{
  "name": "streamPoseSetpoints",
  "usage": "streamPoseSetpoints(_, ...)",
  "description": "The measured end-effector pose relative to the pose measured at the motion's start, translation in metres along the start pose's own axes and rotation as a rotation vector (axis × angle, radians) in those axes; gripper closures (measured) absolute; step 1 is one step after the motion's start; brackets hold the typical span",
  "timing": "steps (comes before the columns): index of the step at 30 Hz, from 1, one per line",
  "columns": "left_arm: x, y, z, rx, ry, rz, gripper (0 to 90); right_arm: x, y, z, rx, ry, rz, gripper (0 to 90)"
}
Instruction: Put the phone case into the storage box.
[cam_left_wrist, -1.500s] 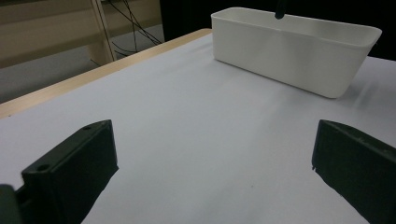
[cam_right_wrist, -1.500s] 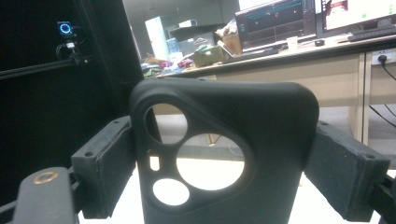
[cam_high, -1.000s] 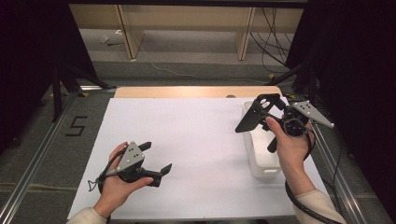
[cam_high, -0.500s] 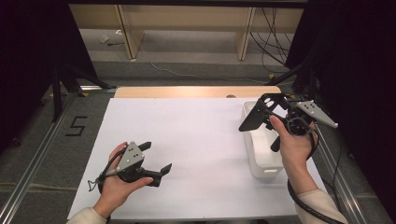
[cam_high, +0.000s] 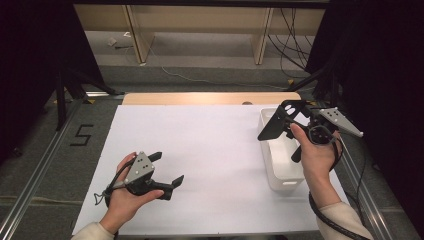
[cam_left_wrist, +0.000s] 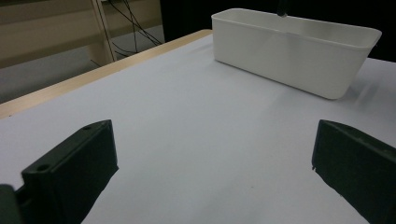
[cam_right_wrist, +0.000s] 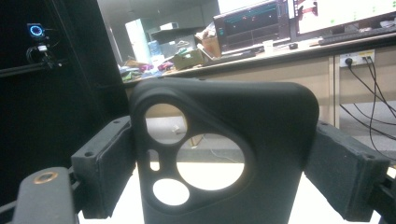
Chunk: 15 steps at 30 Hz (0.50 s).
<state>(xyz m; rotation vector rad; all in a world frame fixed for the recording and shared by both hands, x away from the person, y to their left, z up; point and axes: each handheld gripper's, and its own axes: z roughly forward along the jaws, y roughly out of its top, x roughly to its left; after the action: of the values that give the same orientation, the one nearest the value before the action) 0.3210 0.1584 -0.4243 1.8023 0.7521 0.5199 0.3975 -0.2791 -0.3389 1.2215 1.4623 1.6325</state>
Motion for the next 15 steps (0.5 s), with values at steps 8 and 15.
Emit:
streamPoseSetpoints(8,0.0,0.0,0.0003,0.0,-0.002,-0.001,0.0,-0.0016,-0.0001,-0.0001,0.003,-0.009,-0.004,16.0)
streamPoseSetpoints(15,-0.0001,-0.0001,0.0005,0.0,-0.001,-0.002,0.0,-0.0029,0.0009,-0.0007,0.002,-0.014,-0.008,16.0)
